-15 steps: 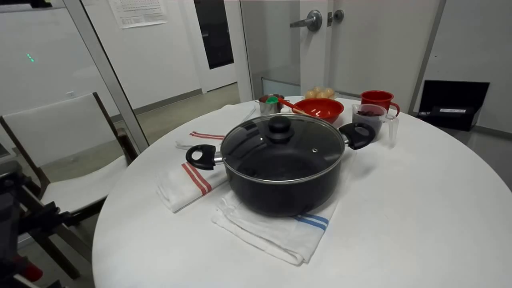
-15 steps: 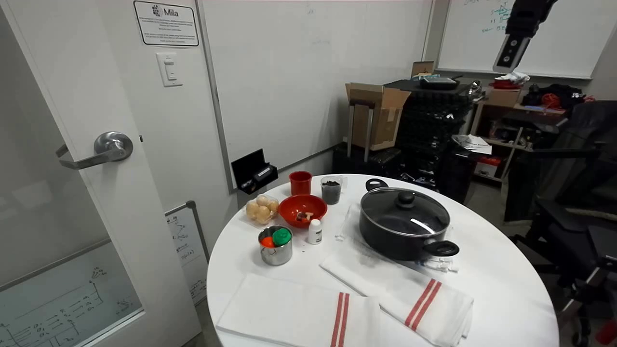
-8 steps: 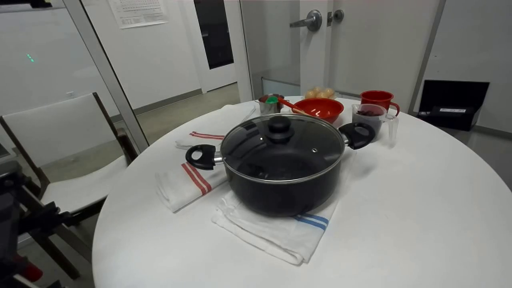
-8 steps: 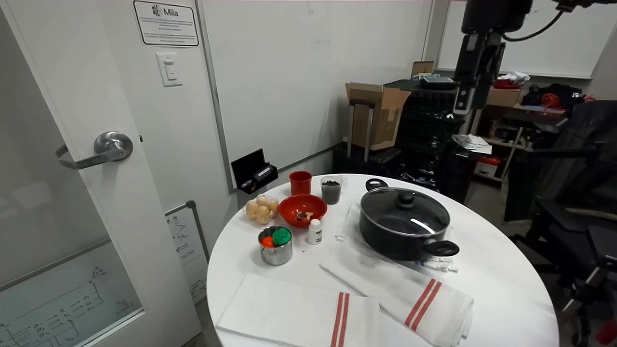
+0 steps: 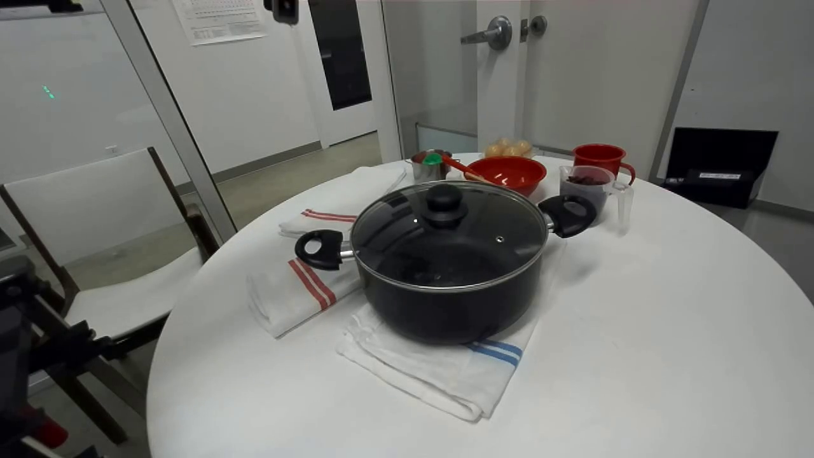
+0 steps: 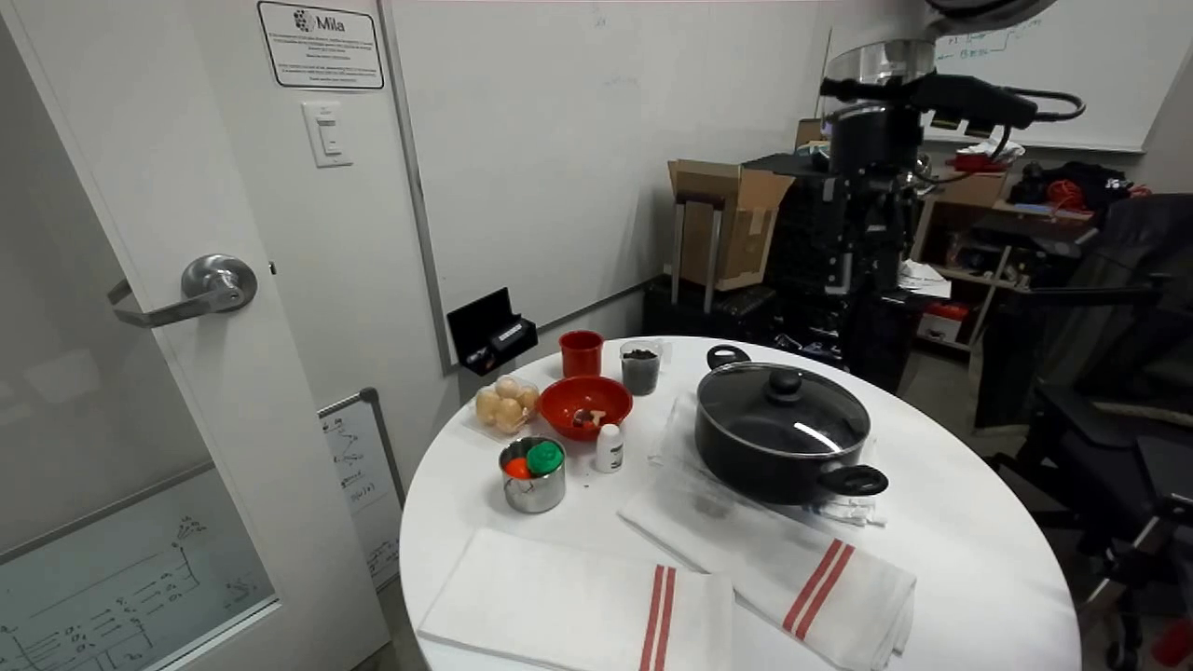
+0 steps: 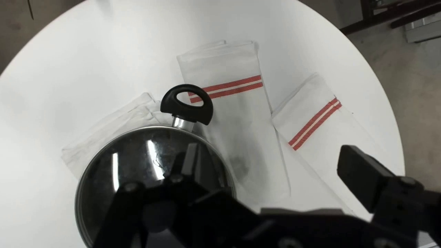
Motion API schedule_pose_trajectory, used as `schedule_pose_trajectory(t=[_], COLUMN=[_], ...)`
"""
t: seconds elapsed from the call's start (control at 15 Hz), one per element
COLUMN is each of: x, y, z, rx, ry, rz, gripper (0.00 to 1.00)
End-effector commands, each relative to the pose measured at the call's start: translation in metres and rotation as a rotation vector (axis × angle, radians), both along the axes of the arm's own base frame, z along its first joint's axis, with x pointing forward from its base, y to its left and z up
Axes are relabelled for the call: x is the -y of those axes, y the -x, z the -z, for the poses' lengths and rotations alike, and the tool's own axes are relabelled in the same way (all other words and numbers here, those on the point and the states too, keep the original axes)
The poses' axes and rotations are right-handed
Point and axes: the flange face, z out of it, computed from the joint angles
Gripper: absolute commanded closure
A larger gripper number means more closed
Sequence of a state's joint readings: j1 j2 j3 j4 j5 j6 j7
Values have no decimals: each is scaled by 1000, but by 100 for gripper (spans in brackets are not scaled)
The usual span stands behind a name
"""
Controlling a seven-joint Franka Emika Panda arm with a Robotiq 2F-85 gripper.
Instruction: Remove the lid from the pot
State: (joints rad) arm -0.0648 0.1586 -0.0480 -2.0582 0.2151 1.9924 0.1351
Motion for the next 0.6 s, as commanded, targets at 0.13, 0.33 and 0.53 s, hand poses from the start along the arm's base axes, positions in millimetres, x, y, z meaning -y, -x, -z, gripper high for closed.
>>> schedule_pose_trajectory(t=[0.13,0.33,0.53], x=[33,49,64], y=[-21,-25,-32], z=[53,78,100], rx=[-94,-129,-156], ry=[-65,-60,-29], rz=[150,228,313], gripper=[0,0,0])
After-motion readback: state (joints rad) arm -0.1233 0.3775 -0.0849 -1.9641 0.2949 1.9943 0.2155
